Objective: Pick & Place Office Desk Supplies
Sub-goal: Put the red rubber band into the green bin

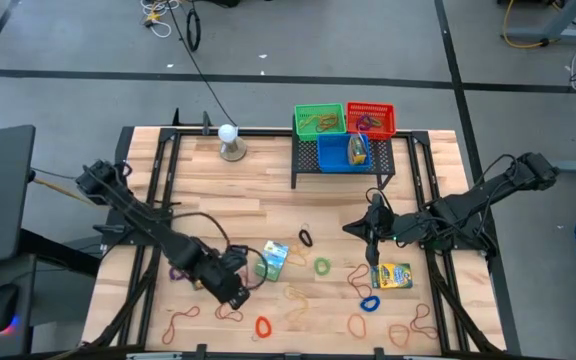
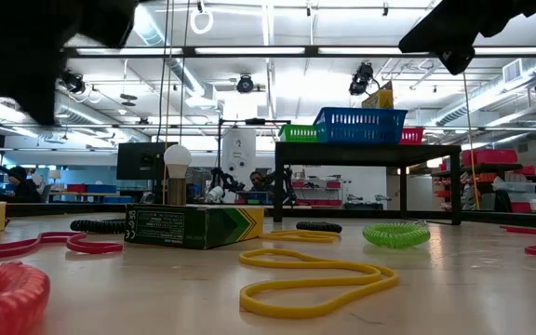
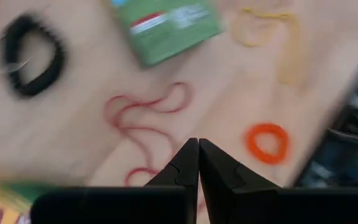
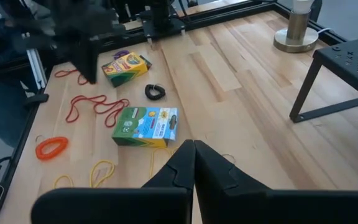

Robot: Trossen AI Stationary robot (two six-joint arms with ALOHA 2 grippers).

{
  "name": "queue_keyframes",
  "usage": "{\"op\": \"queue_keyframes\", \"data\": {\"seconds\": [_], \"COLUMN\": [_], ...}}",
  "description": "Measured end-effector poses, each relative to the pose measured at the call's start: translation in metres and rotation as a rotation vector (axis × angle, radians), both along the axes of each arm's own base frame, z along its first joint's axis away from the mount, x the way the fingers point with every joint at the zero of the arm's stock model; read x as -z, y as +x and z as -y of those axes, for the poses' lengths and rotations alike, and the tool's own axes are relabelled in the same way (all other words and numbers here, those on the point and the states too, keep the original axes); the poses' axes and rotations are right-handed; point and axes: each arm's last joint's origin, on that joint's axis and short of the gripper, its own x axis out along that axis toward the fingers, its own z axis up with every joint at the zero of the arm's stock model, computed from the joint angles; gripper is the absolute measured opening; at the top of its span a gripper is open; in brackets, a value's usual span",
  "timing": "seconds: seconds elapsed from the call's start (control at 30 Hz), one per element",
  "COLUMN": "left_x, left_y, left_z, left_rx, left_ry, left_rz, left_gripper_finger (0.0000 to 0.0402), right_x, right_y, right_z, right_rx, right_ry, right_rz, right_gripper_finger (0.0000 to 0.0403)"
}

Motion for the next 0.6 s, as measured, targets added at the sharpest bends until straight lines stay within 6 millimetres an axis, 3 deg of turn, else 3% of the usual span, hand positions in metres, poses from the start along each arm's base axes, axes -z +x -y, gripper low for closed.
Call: {"op": "queue_keyframes", "data": {"seconds": [0.13,0.43,0.6], "left_x": [0.018,0.05,0.064], "left_y": [0.008,0.026,0.025], "left_z": [-0.006,-0.018,-0.019], "left_rx": [-0.041,-0.078,-0.135], "left_ry": [-0.014,-0.018,0.005], "left_rz": [-0.098,-0.207,-0.272], "left_gripper_finger": [0.0042,0.0156,0.0176], "right_x": [0.0,0.0,0.0], "right_y": [0.0,0.0,0.0], "right_z": [0.0,0.0,0.0], "right_rx": [0.0,0.0,0.0], "right_ry": [0.0,0.0,0.0], "right_rz": [0.001,0.0,0.0], "right_gripper_finger": [0.0009,0.0009,0.0009]}}
